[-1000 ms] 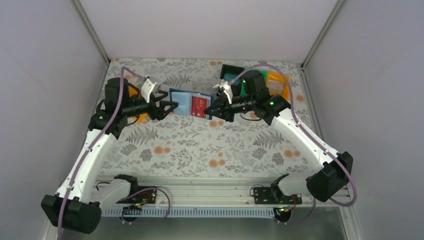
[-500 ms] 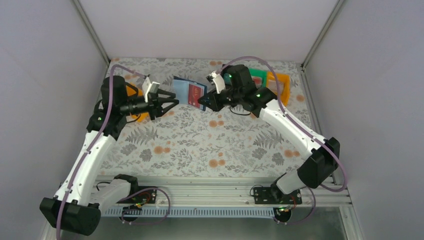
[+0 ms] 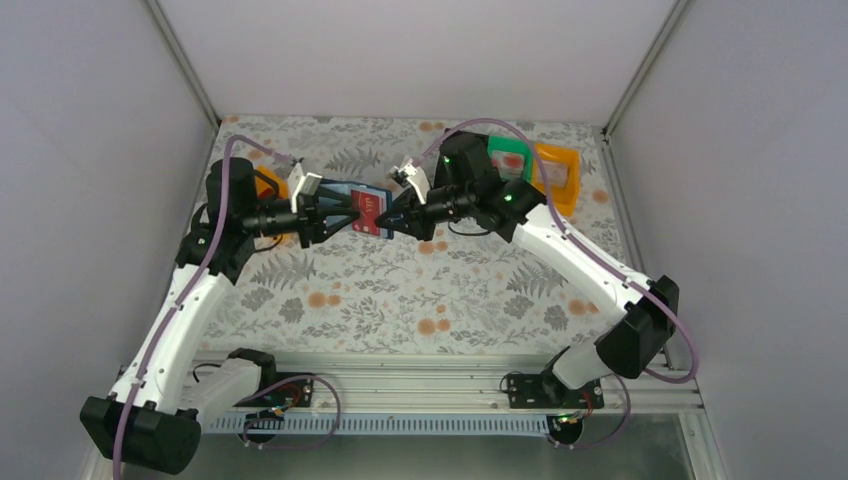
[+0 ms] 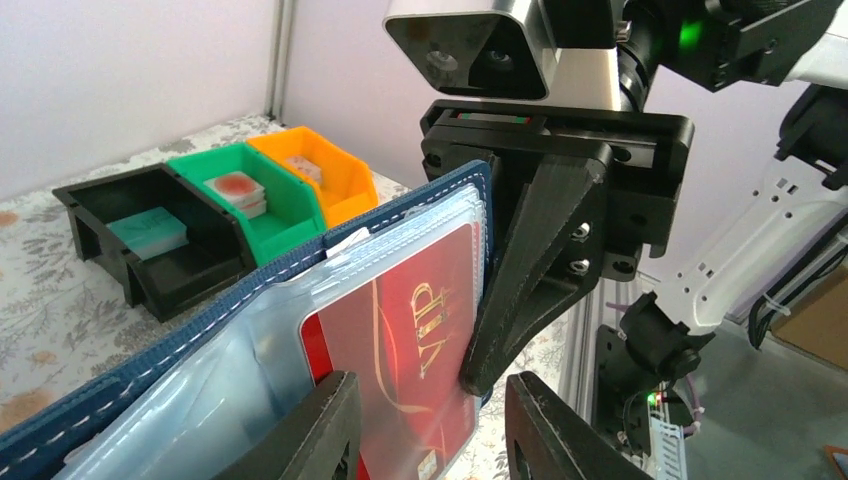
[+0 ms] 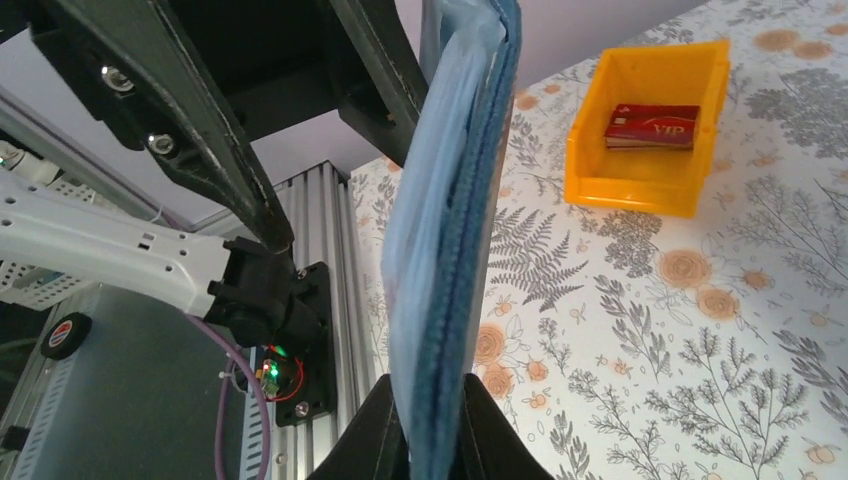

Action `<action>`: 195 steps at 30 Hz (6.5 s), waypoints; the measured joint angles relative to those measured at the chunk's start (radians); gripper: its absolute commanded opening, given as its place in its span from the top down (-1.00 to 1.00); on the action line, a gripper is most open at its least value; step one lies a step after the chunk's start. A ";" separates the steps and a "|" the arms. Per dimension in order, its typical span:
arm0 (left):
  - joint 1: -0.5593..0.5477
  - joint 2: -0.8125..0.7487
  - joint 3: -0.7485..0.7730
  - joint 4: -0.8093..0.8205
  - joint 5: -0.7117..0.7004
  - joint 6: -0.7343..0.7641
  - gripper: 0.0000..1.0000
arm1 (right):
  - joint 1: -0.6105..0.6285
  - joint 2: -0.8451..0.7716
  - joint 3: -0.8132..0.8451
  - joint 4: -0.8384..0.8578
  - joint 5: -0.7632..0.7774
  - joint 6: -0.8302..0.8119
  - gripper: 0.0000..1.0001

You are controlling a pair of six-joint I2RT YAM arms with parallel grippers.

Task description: Take the credit cards out of the card holder

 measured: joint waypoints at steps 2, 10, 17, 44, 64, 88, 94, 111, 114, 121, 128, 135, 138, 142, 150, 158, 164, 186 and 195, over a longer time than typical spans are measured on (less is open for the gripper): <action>0.001 -0.006 0.000 -0.002 0.007 0.002 0.25 | 0.000 -0.001 0.000 0.000 -0.020 -0.019 0.92; 0.001 -0.018 0.001 -0.001 0.049 0.004 0.25 | -0.005 -0.026 -0.011 -0.008 -0.072 -0.086 0.92; 0.005 -0.016 0.006 -0.003 0.060 0.008 0.24 | -0.007 -0.076 -0.031 -0.009 -0.091 -0.115 0.92; -0.002 0.000 -0.019 0.062 0.144 -0.055 0.95 | -0.031 -0.048 -0.032 -0.018 -0.178 -0.146 0.56; 0.021 -0.007 -0.168 0.129 0.199 -0.177 0.95 | -0.089 -0.077 -0.154 0.061 -0.254 -0.130 0.86; 0.008 0.009 -0.113 0.017 0.211 0.006 0.44 | -0.146 -0.111 -0.162 -0.005 -0.318 -0.159 0.92; -0.018 0.011 -0.114 0.023 0.224 0.003 0.29 | -0.148 -0.108 -0.162 -0.002 -0.335 -0.159 0.92; 0.051 0.032 -0.111 0.062 0.164 -0.068 0.95 | -0.225 -0.100 -0.220 0.053 -0.317 -0.109 0.92; 0.115 0.040 -0.111 0.026 0.101 -0.045 0.95 | -0.286 -0.098 -0.313 0.060 -0.294 -0.079 0.92; 0.179 0.042 -0.107 -0.024 -0.007 0.006 0.95 | -0.320 0.010 -0.486 0.076 -0.253 -0.027 0.92; 0.177 0.041 -0.087 -0.035 0.013 0.034 0.95 | -0.230 0.283 -0.493 0.117 -0.286 -0.022 0.92; 0.173 0.032 -0.087 -0.056 0.024 0.040 0.95 | -0.200 0.472 -0.351 0.068 -0.315 -0.069 0.37; 0.173 0.029 -0.087 -0.065 0.026 0.049 0.95 | -0.203 0.486 -0.307 0.042 -0.254 -0.082 0.02; 0.173 0.029 -0.086 -0.083 0.026 0.064 0.95 | -0.229 0.469 -0.292 0.007 -0.132 -0.059 -0.34; 0.166 0.030 -0.085 -0.092 0.051 0.087 0.95 | -0.238 0.252 -0.135 -0.122 0.188 -0.038 -0.64; 0.069 0.057 -0.031 -0.227 0.191 0.292 0.95 | -0.080 0.034 0.150 -0.120 -0.062 -0.140 -0.89; 0.035 0.071 -0.008 -0.297 0.249 0.381 0.95 | 0.016 0.068 0.209 -0.132 -0.120 -0.163 -0.41; 0.021 0.129 0.091 -0.279 -0.124 0.294 -0.24 | -0.085 0.101 0.152 -0.096 0.053 0.181 0.92; -0.245 0.227 0.483 -0.314 -0.562 0.525 -0.48 | -0.163 0.101 0.078 0.165 0.323 0.916 0.92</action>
